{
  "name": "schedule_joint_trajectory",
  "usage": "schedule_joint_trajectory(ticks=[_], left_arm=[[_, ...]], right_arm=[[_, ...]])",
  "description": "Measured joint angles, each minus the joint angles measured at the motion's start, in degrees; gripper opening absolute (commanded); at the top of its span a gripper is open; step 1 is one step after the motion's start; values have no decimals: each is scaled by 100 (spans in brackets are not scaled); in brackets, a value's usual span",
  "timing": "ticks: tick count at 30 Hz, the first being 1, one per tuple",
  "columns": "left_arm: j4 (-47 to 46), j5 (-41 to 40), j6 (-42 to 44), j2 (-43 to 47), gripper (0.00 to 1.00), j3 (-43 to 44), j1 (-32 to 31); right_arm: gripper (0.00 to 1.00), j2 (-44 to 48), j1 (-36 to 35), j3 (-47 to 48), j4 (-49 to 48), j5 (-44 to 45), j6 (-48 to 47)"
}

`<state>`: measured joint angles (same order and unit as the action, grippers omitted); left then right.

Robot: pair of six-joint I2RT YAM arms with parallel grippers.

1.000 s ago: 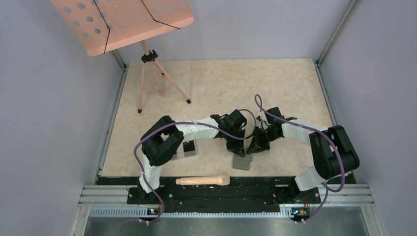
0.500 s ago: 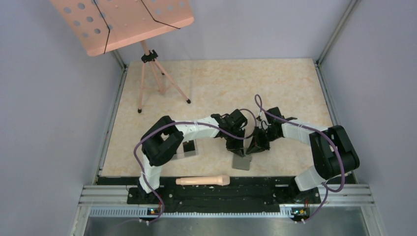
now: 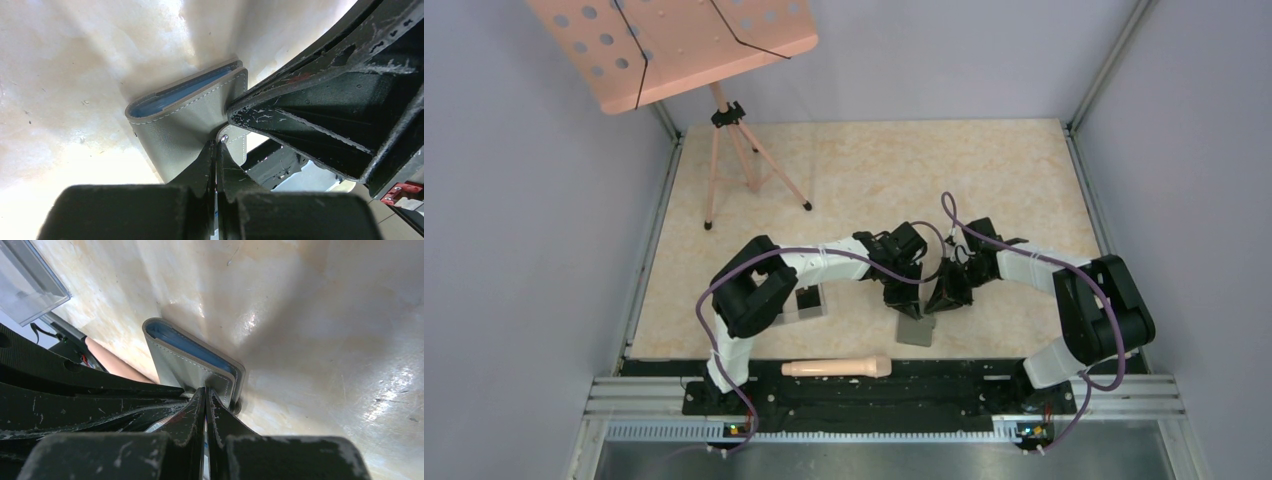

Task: Put the credit cards into the card holder
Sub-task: Close the card holder at the center of the board.

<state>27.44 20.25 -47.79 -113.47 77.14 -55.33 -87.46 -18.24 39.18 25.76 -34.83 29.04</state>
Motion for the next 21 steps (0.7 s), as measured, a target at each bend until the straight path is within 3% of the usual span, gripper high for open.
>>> schedule_joint_trajectory(ticks=[21], left_arm=[[28,-72,59,0,0,0,-72]], right_arm=[[0,0,-2,26,61,0,-52]])
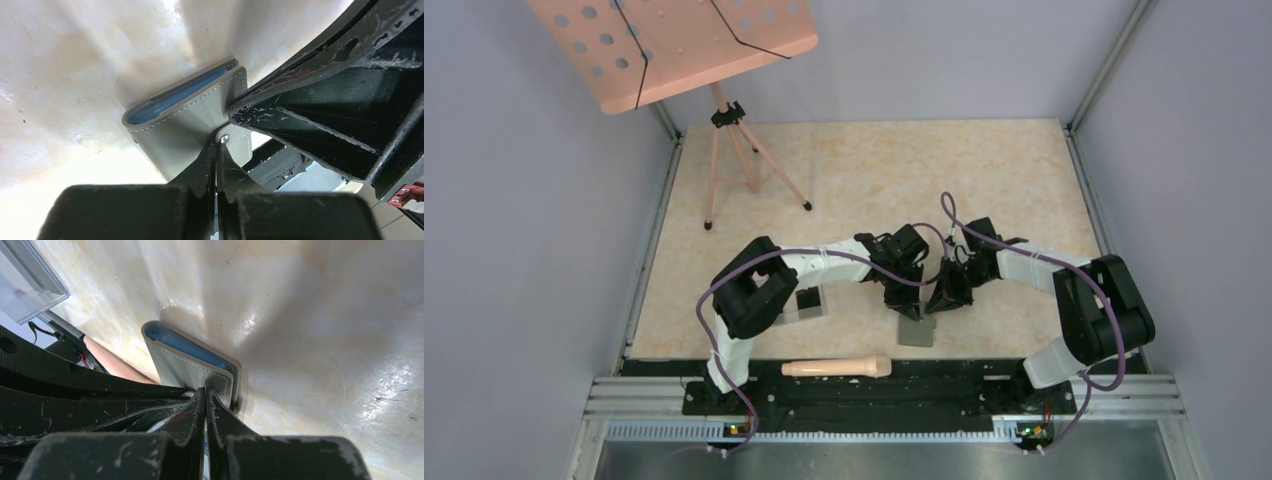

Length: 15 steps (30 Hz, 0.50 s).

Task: Put the credit cards into the card holder
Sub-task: Close the card holder at the center of the board.

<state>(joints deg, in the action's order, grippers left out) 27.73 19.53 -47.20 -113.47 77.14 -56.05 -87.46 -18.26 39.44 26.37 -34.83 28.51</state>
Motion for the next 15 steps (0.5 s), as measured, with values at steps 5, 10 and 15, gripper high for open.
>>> schedule_joint_trajectory(ticks=[5,10,15], left_arm=[[101,9,42,0,0,0,-31],[170,33,68,0,0,0,-96],[221,33,70,0,0,0,-111]], right_arm=[[0,94,0,0,13,-17,-7],[0,601,-4,0,114,-57,-37],[0,857,-39,-48,212,-87,-42]])
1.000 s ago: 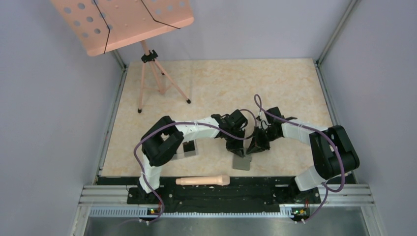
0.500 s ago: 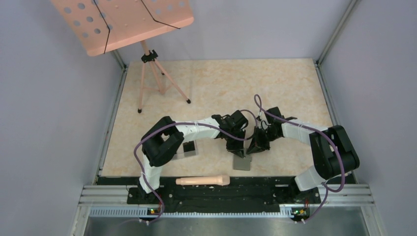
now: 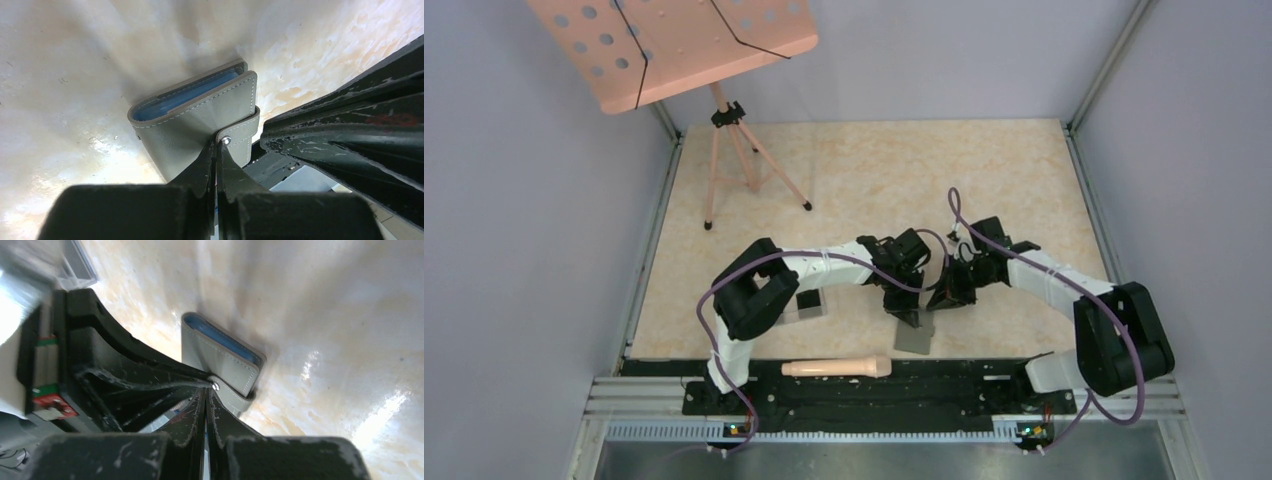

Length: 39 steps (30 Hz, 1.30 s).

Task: Put the credit cards into the card holder
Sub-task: Close the card holder at the center of the board.

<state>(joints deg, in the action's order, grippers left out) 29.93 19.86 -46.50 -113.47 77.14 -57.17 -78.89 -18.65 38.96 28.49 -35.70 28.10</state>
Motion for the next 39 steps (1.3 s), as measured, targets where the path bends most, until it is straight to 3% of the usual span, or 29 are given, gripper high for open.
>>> schedule_joint_trajectory(ticks=[13,28,39], left_arm=[[33,-26,-2,0,0,0,-17],[85,-142,-2,-17,0,15,-76],[616,-378,-22,-234,0,431,-184]], right_arm=[[0,170,-446,-535,101,0,151],[0,-151,-498,-634,-63,251,411],[0,-186,-498,-634,-28,319,632]])
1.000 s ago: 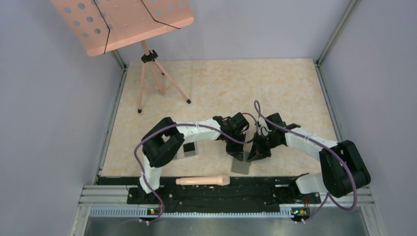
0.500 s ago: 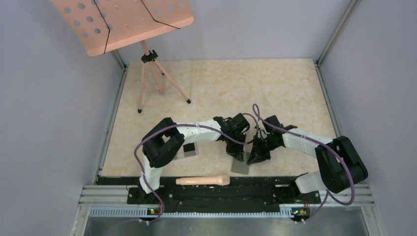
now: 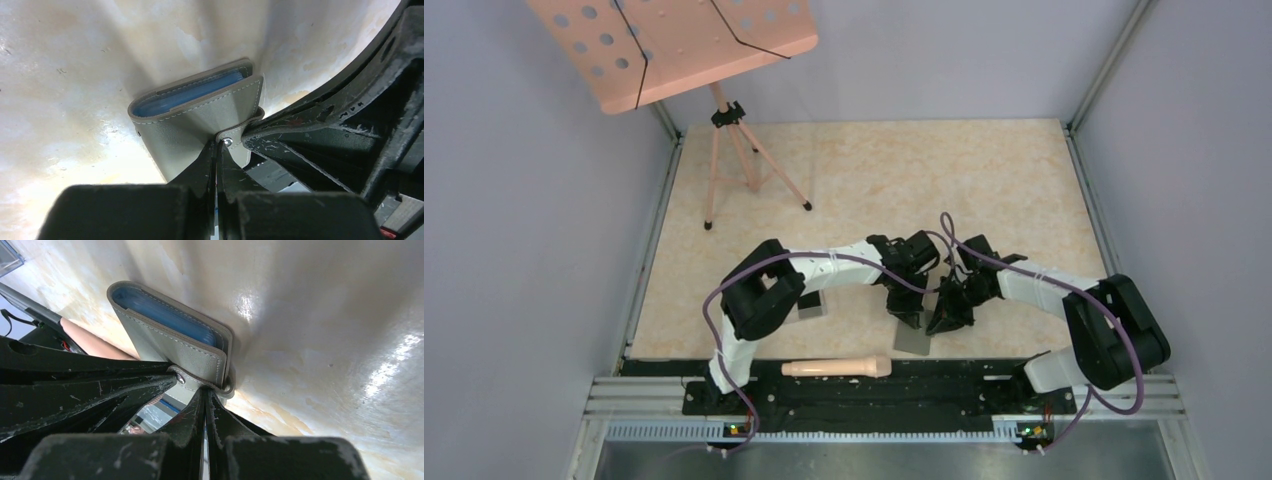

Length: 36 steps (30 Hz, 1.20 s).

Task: Put the credit cards into the card holder
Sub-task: Close the card holder at the center of the board.

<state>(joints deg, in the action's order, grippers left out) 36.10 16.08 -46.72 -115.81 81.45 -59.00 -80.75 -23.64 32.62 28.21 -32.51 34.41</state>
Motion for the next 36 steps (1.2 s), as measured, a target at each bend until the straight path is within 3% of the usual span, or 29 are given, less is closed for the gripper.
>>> schedule_joint_trajectory(ticks=[9,19,36], left_arm=[[605,-402,103,-238,0,527,-190],[387,-627,238,-42,0,334,-306],[481,-820,293,142,0,201,-450]], right_arm=[[0,52,-31,2,4,22,33],[0,787,-127,-72,-385,188,177],[0,804,-133,-70,-317,192,170]])
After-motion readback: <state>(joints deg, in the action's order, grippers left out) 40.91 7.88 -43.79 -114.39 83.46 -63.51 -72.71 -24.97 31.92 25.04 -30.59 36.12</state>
